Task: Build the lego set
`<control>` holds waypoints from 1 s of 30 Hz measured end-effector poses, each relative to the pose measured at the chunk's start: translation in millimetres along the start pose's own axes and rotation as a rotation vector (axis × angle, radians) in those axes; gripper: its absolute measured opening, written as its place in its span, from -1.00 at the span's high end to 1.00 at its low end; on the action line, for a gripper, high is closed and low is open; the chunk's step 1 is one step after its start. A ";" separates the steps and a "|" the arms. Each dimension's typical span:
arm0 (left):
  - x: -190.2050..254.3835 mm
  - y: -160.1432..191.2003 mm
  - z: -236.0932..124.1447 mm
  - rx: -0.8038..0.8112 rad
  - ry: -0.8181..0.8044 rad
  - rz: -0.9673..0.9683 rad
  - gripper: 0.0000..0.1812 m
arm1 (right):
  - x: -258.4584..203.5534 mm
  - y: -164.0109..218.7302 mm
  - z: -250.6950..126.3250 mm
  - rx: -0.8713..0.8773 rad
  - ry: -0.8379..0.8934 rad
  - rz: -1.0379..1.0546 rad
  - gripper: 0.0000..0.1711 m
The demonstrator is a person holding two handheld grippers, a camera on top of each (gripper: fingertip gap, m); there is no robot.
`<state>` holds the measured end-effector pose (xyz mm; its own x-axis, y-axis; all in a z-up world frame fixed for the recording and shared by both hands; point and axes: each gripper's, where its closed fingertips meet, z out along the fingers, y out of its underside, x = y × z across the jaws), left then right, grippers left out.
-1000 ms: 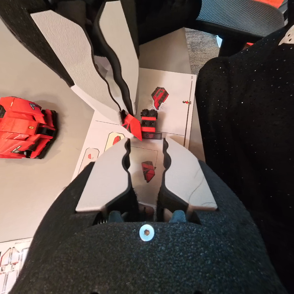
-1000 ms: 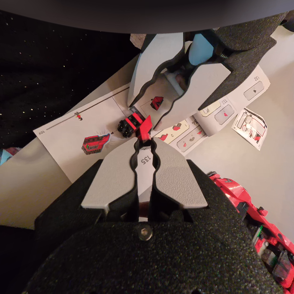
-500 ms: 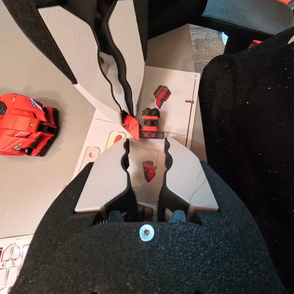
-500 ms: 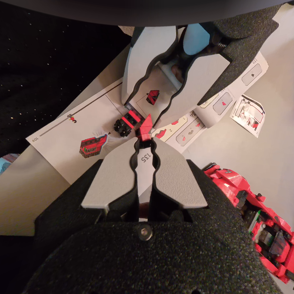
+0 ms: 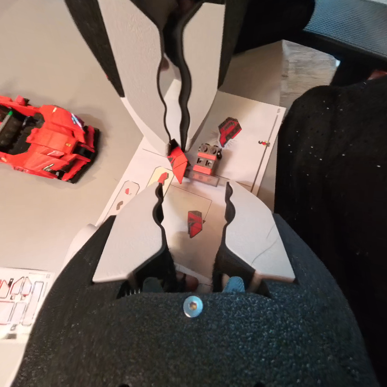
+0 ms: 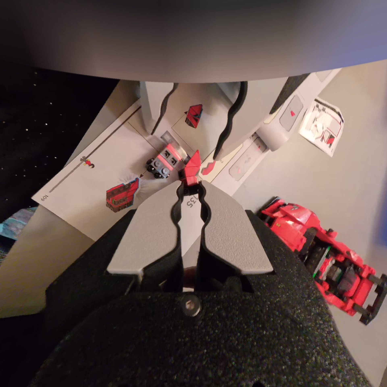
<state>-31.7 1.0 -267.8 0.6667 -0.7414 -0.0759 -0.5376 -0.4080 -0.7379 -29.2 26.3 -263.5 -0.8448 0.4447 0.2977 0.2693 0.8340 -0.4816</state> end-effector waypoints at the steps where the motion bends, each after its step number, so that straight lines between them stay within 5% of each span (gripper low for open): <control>1: -2.3 0.0 0.3 0.000 -0.033 0.002 0.36 | -1.1 1.1 -0.7 -0.018 0.007 0.026 0.84; 11: -6.3 -2.4 4.7 0.001 -0.091 0.015 0.33 | -8.4 0.1 -3.5 -0.092 -0.016 0.270 0.83; 18: -4.9 -2.2 4.9 0.001 -0.082 0.023 0.35 | -21.1 -9.4 -7.6 0.018 -0.142 0.394 0.63; 30: -3.4 -4.4 4.9 0.006 -0.110 0.060 0.37 | -10.6 12.0 -17.7 0.174 -0.172 0.815 0.75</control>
<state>-29.0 8.0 -267.5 0.6863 -0.7011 -0.1934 -0.5754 -0.3609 -0.7340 -8.8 37.4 -257.9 -0.4804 0.8168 -0.3194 0.7605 0.2065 -0.6156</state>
